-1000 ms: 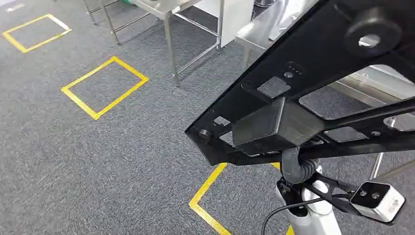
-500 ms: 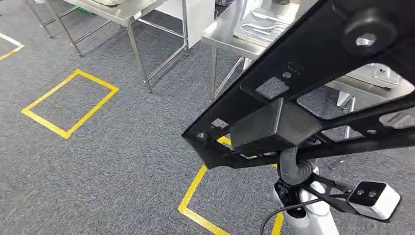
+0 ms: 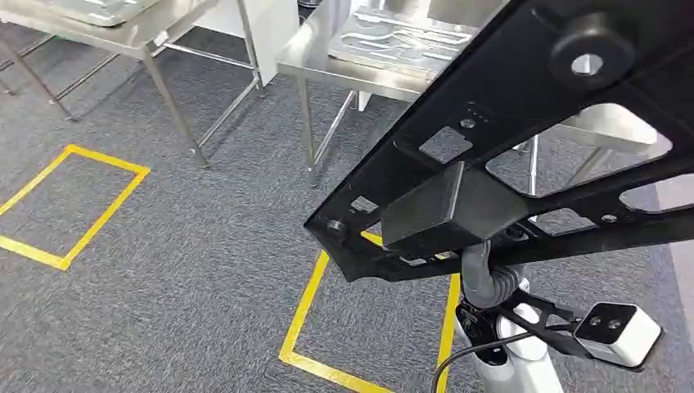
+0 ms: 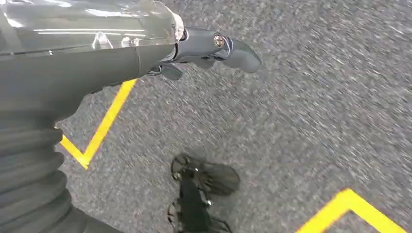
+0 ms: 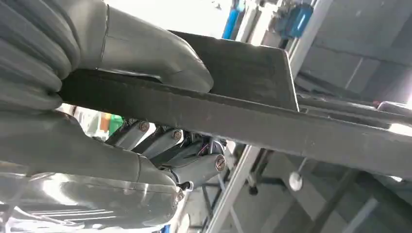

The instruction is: Take the parts from the cabinet and place them on the table.

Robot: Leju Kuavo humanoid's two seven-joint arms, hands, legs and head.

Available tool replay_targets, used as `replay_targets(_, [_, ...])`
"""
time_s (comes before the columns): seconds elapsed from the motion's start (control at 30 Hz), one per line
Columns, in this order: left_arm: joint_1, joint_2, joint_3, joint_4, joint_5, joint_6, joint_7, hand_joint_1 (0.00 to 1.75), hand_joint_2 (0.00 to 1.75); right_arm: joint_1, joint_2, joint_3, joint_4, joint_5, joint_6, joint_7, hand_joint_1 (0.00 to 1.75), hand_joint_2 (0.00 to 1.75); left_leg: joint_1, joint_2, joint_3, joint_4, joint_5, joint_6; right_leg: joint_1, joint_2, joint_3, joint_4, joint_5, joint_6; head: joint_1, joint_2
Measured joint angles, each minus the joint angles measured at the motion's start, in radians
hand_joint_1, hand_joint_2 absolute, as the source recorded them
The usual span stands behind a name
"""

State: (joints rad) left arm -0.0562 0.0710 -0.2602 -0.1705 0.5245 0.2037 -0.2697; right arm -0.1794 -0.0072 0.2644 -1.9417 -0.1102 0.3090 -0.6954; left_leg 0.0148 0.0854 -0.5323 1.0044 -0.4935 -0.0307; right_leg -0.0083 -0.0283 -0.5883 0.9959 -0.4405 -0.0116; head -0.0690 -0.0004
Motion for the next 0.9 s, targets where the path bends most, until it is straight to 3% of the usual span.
replay_targets(0.03, [0.004, 0.0, 0.002, 0.0, 0.002, -0.001, -0.003, 0.0, 1.75, -0.006, 0.004, 0.0, 0.002, -0.001, 0.002, 0.0, 1.75, 1.75, 0.001, -0.039, -0.021, 0.048, -0.036, -0.001, -0.001, 0.01, -0.001, 0.0, 0.001, -0.007, 0.0, 0.0])
replay_targets(0.07, [0.004, 0.0, 0.003, 0.0, 0.004, -0.003, -0.004, 0.0, 1.75, -0.008, 0.008, 0.0, 0.005, -0.001, 0.004, 0.0, 1.75, 1.75, 0.001, -0.059, -0.056, 0.125, -0.078, -0.003, -0.001, 0.019, -0.001, 0.0, 0.002, -0.012, 0.0, 0.0])
replay_targets(0.13, [0.009, 0.0, 0.004, 0.0, 0.009, -0.009, -0.005, 0.0, 1.75, -0.009, 0.01, 0.0, 0.01, 0.0, 0.005, 0.0, 1.75, 1.75, 0.001, -0.073, -0.129, 0.274, -0.133, -0.007, 0.002, 0.045, -0.002, 0.001, 0.002, -0.014, 0.0, 0.0])
replay_targets(0.17, [0.01, 0.0, 0.004, 0.0, 0.01, -0.01, -0.005, 0.0, 1.75, -0.009, 0.01, 0.0, 0.014, 0.0, 0.005, 0.0, 1.75, 1.75, 0.002, -0.074, -0.146, 0.301, -0.13, -0.007, 0.003, 0.059, -0.002, 0.002, 0.002, -0.014, 0.0, 0.0])
replay_targets(0.2, [0.011, 0.0, 0.004, 0.0, 0.01, -0.013, -0.005, 0.0, 1.75, -0.009, 0.01, 0.0, 0.017, 0.0, 0.005, 0.0, 1.75, 1.75, 0.002, -0.075, -0.141, 0.282, -0.105, -0.006, 0.003, 0.073, -0.001, 0.003, 0.001, -0.014, 0.0, 0.0])
replay_targets(0.23, [0.012, 0.0, 0.004, 0.0, 0.01, -0.016, -0.006, 0.0, 1.75, -0.009, 0.01, 0.0, 0.019, 0.0, 0.004, 0.0, 1.75, 1.75, 0.002, -0.077, -0.118, 0.221, -0.061, -0.003, 0.002, 0.088, 0.0, 0.005, 0.001, -0.013, 0.0, 0.0])
replay_targets(0.27, [0.012, 0.0, 0.004, 0.0, 0.01, -0.019, -0.008, 0.0, 1.75, -0.009, 0.01, 0.0, 0.019, 0.001, 0.002, 0.0, 1.75, 1.75, 0.003, -0.089, -0.078, 0.125, -0.005, 0.0, 0.002, 0.103, 0.001, 0.009, -0.001, -0.01, 0.0, 0.0])
replay_targets(0.3, [0.012, 0.001, 0.004, 0.0, 0.009, -0.022, -0.009, 0.0, 1.75, -0.01, 0.01, 0.0, 0.02, 0.003, -0.001, 0.0, 1.75, 1.75, 0.005, -0.122, -0.043, 0.042, 0.036, 0.003, 0.002, 0.113, 0.001, 0.012, -0.003, -0.007, 0.0, 0.0])
replay_targets(0.33, [0.014, 0.003, 0.004, 0.0, 0.008, -0.026, -0.009, 0.0, 1.75, -0.01, 0.01, 0.0, 0.021, 0.005, -0.006, 0.0, 1.75, 1.75, 0.007, -0.171, -0.029, 0.016, 0.019, 0.012, 0.004, 0.123, -0.004, 0.014, -0.004, -0.001, 0.0, 0.0])
replay_targets(0.4, [0.011, 0.003, 0.004, 0.0, 0.007, -0.031, -0.01, 0.0, 1.75, -0.012, 0.011, 0.0, 0.023, 0.011, -0.01, 0.0, 1.75, 1.75, 0.003, -0.16, -0.03, 0.006, 0.022, 0.016, -0.002, 0.143, -0.014, 0.018, 0.001, 0.012, 0.0, 0.0])
replay_targets(0.47, [0.003, 0.002, 0.004, 0.0, 0.009, -0.031, -0.009, 0.0, 1.75, -0.01, 0.011, 0.0, 0.022, 0.02, -0.014, 0.0, 1.75, 1.75, 0.006, -0.137, -0.026, 0.001, 0.026, 0.03, 0.001, 0.167, -0.016, 0.01, 0.007, 0.027, 0.0, 0.0])
replay_targets(0.5, [0.001, 0.0, 0.004, 0.0, 0.01, -0.032, -0.009, 0.0, 1.75, -0.009, 0.011, 0.001, 0.023, 0.021, -0.018, 0.0, 1.75, 1.75, 0.013, -0.119, -0.022, -0.009, 0.033, 0.039, -0.002, 0.149, -0.017, 0.02, 0.0, 0.029, 0.0, 0.0])
replay_targets(0.53, [0.001, 0.0, 0.005, 0.0, 0.011, -0.032, -0.01, 0.0, 1.75, -0.014, 0.01, 0.002, 0.022, 0.02, -0.021, 0.0, 1.75, 1.75, 0.012, -0.113, -0.02, -0.014, 0.034, 0.045, 0.004, 0.094, -0.033, 0.05, -0.024, 0.034, 0.0, 0.0])
replay_targets(0.57, [0.002, 0.002, 0.005, 0.0, 0.011, -0.032, -0.01, 0.0, 1.75, -0.02, 0.011, 0.004, 0.024, 0.02, -0.023, 0.0, 1.75, 1.75, 0.01, -0.098, -0.021, -0.015, 0.034, 0.052, 0.002, 0.063, -0.066, 0.114, -0.062, 0.038, 0.0, 0.0])
replay_targets(0.63, [0.007, 0.002, 0.006, 0.0, 0.011, -0.033, -0.01, 0.0, 1.75, -0.02, 0.011, 0.011, 0.028, 0.018, -0.025, 0.0, 1.75, 1.75, 0.007, -0.072, -0.021, -0.014, 0.032, 0.054, -0.004, 0.041, -0.149, 0.284, -0.135, 0.047, 0.0, 0.0])
replay_targets(0.67, [0.007, 0.002, 0.006, 0.0, 0.012, -0.033, -0.01, 0.0, 1.75, -0.019, 0.01, 0.011, 0.031, 0.018, -0.025, 0.0, 1.75, 1.75, 0.006, -0.06, -0.022, -0.014, 0.031, 0.053, -0.007, 0.038, -0.174, 0.334, -0.143, 0.051, 0.0, 0.0])
replay_targets(0.7, [0.007, 0.002, 0.007, 0.0, 0.013, -0.035, -0.01, 0.0, 1.75, -0.019, 0.01, 0.012, 0.034, 0.018, -0.025, 0.0, 1.75, 1.75, 0.006, -0.047, -0.02, -0.014, 0.03, 0.051, -0.008, 0.035, -0.172, 0.327, -0.126, 0.053, 0.0, 0.0])
replay_targets(0.73, [0.005, 0.002, 0.008, 0.0, 0.013, -0.036, -0.01, 0.0, 1.75, -0.02, 0.011, 0.013, 0.036, 0.016, -0.025, 0.0, 1.75, 1.75, 0.006, -0.037, -0.019, -0.014, 0.029, 0.049, -0.009, 0.03, -0.146, 0.278, -0.093, 0.054, 0.0, 0.0])
replay_targets(0.77, [0.004, 0.002, 0.009, 0.0, 0.013, -0.037, -0.01, 0.0, 1.75, -0.021, 0.01, 0.015, 0.037, 0.016, -0.025, 0.0, 1.75, 1.75, 0.006, -0.028, -0.015, -0.014, 0.027, 0.046, -0.009, 0.022, -0.102, 0.195, -0.052, 0.051, 0.0, 0.0])
replay_targets(0.8, [0.003, 0.002, 0.01, 0.0, 0.014, -0.039, -0.01, 0.0, 1.75, -0.023, 0.01, 0.015, 0.037, 0.016, -0.024, 0.0, 1.75, 1.75, 0.006, -0.02, -0.011, -0.013, 0.023, 0.042, -0.007, 0.0, -0.047, 0.097, -0.013, 0.047, 0.0, 0.0])
replay_targets(0.83, [0.003, 0.002, 0.012, 0.0, 0.015, -0.042, -0.01, 0.0, 1.75, -0.026, 0.011, 0.017, 0.037, 0.018, -0.026, 0.0, 1.75, 1.75, 0.002, -0.019, -0.011, -0.011, 0.019, 0.034, -0.004, -0.024, -0.005, 0.028, 0.0, 0.041, 0.0, 0.0])
replay_targets(0.9, [-0.001, 0.002, 0.018, 0.0, 0.019, -0.048, -0.009, 0.0, 1.75, -0.029, 0.01, 0.024, 0.039, 0.022, -0.036, 0.0, 1.75, 1.75, -0.004, -0.006, -0.01, -0.005, 0.013, 0.022, 0.002, -0.013, -0.007, 0.014, -0.006, 0.029, 0.0, 0.0])
